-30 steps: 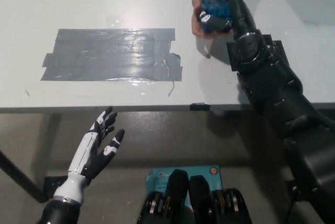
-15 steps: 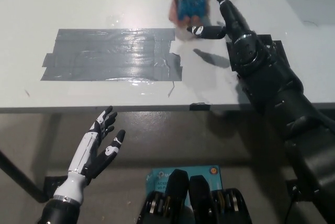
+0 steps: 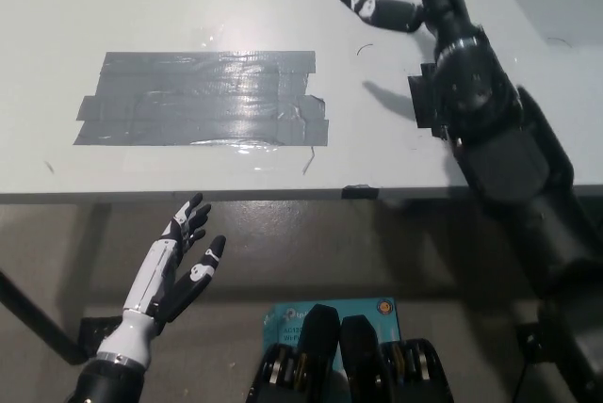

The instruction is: A rubick's cube is kept in the black marked spot on the table and the robot uses its right arm to pick it up and hands it to a person

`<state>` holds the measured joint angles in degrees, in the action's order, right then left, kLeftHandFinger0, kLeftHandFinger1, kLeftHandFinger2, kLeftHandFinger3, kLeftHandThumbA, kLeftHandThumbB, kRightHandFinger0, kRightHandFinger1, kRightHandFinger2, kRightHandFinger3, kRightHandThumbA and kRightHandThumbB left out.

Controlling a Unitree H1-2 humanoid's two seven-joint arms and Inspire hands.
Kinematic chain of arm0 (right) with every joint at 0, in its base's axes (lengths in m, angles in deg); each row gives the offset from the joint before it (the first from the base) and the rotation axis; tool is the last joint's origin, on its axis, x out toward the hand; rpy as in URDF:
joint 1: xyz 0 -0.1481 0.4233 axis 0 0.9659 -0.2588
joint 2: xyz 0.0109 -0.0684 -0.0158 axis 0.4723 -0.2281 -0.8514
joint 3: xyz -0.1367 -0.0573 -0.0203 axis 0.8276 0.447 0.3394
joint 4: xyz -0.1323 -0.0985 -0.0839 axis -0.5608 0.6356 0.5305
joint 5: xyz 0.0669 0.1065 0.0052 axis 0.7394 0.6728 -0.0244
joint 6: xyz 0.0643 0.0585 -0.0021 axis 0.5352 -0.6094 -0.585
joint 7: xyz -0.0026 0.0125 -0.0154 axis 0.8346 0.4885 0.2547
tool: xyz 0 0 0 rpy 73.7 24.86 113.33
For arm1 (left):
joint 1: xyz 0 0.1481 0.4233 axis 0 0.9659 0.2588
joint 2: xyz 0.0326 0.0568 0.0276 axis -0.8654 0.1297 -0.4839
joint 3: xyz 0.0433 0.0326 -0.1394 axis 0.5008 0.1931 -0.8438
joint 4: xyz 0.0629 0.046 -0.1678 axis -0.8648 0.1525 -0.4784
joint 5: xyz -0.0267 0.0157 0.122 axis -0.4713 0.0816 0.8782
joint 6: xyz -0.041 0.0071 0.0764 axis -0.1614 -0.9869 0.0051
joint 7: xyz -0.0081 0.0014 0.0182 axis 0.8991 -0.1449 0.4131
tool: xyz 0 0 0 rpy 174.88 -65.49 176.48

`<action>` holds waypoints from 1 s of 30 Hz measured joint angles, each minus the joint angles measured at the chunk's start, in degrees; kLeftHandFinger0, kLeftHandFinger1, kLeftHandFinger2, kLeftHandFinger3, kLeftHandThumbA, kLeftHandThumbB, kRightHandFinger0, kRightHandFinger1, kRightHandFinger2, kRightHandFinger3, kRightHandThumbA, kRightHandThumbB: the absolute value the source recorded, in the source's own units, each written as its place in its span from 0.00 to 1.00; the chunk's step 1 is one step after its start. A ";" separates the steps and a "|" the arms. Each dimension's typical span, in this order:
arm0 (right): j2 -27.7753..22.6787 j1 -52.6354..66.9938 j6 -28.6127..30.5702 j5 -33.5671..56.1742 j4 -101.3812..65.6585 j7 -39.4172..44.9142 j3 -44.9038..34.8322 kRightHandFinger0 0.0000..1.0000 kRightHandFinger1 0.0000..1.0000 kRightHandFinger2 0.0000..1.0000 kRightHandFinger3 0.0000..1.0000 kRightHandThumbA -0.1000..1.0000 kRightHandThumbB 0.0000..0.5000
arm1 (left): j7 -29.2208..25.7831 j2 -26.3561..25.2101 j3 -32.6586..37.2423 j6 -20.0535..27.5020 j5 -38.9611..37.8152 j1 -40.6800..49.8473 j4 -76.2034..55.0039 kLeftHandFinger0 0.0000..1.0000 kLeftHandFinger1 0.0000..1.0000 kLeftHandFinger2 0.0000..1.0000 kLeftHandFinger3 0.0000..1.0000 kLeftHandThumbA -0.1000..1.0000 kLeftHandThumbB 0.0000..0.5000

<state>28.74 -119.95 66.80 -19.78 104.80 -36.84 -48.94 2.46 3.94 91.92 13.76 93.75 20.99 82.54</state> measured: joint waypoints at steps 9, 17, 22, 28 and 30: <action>-0.73 13.58 -1.67 0.04 -15.38 0.74 -0.19 1.00 1.00 1.00 1.00 0.80 0.65 | -0.01 0.05 0.00 -0.50 -0.01 0.01 0.24 1.00 1.00 1.00 1.00 0.71 0.45; -2.38 30.11 -1.87 0.65 -31.13 1.36 -0.67 1.00 1.00 1.00 1.00 0.79 0.63 | -0.01 0.08 -0.01 -0.82 -0.01 0.23 0.29 1.00 1.00 1.00 1.00 0.70 0.44; -3.32 40.08 -1.65 1.42 -40.72 1.58 -1.47 1.00 1.00 1.00 1.00 0.73 0.56 | -0.01 0.10 -0.01 -0.92 -0.01 0.65 0.31 1.00 1.00 1.00 1.00 0.68 0.43; -3.93 48.23 1.40 3.55 -51.24 1.74 -3.29 1.00 1.00 1.00 1.00 0.65 0.49 | 0.01 0.14 0.05 -0.91 -0.01 2.52 0.13 1.00 1.00 1.00 1.00 0.67 0.42; -3.93 49.00 2.78 3.92 -51.25 1.72 -3.57 1.00 1.00 1.00 1.00 0.72 0.51 | 0.01 0.14 0.08 -0.91 0.00 3.06 0.13 1.00 1.00 1.00 1.00 0.66 0.42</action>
<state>24.81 -70.95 69.58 -15.86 53.55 -35.12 -52.51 2.47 4.08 92.00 12.85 93.74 24.04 82.67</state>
